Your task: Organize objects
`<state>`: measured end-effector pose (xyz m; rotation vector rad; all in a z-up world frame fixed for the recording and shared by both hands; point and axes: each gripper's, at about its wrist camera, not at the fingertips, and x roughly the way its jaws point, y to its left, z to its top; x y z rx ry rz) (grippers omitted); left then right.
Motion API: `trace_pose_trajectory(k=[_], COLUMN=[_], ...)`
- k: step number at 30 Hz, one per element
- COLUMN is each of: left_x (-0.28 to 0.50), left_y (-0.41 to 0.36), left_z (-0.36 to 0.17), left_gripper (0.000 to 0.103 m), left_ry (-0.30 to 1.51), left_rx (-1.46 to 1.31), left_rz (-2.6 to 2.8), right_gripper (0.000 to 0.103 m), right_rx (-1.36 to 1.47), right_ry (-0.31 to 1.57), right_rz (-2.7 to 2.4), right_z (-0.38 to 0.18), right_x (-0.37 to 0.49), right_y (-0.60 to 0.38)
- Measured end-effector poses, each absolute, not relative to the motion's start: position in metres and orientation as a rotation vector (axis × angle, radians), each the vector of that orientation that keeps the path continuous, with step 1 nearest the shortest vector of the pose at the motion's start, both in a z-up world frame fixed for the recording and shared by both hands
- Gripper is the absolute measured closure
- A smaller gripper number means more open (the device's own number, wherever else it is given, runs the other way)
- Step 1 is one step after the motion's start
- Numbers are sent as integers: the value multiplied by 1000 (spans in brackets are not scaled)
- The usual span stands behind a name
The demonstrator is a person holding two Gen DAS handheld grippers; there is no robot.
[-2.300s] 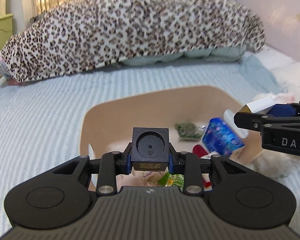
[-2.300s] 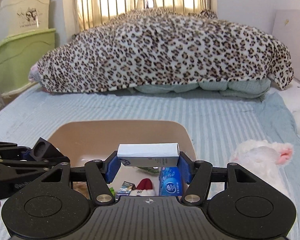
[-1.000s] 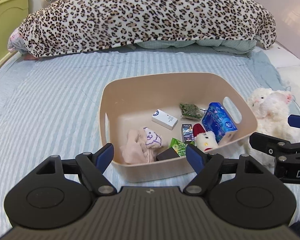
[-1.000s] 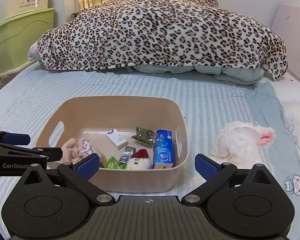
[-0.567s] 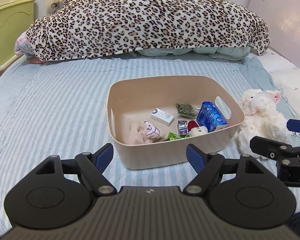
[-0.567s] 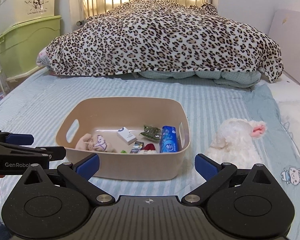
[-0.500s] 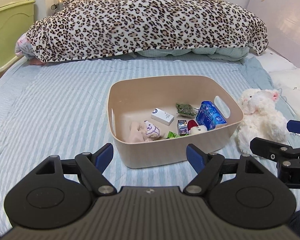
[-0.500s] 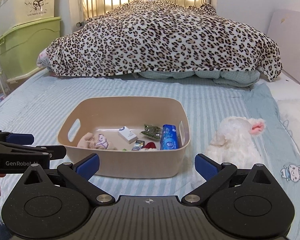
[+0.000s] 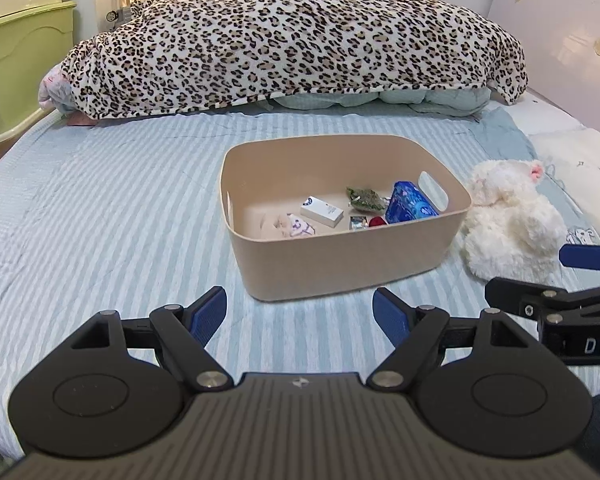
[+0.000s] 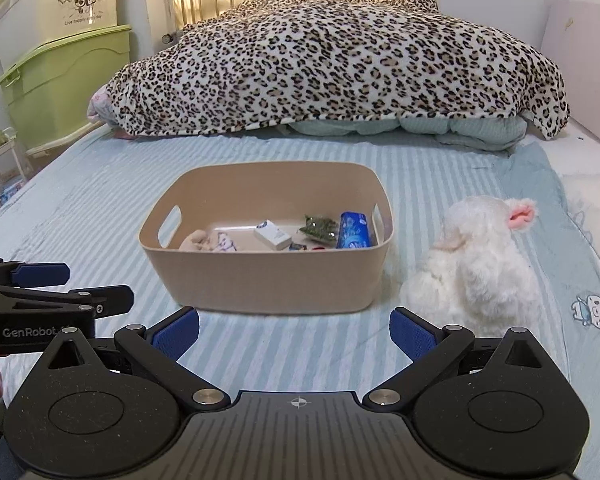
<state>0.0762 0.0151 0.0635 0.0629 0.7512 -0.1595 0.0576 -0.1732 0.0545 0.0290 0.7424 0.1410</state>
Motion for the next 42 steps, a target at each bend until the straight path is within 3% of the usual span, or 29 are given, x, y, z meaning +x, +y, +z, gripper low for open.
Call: trace_pose_trajectory(k=[42], left_x=[22], left_y=[26], left_z=[61], left_gripper=[22], left_ry=[796], left_rx=[49], left_rz=[-209], right_gripper=[0], right_rx=[-7], right_ry=[768], right_rz=[132], right_z=[55], right_x=[-4], right_y=[-175])
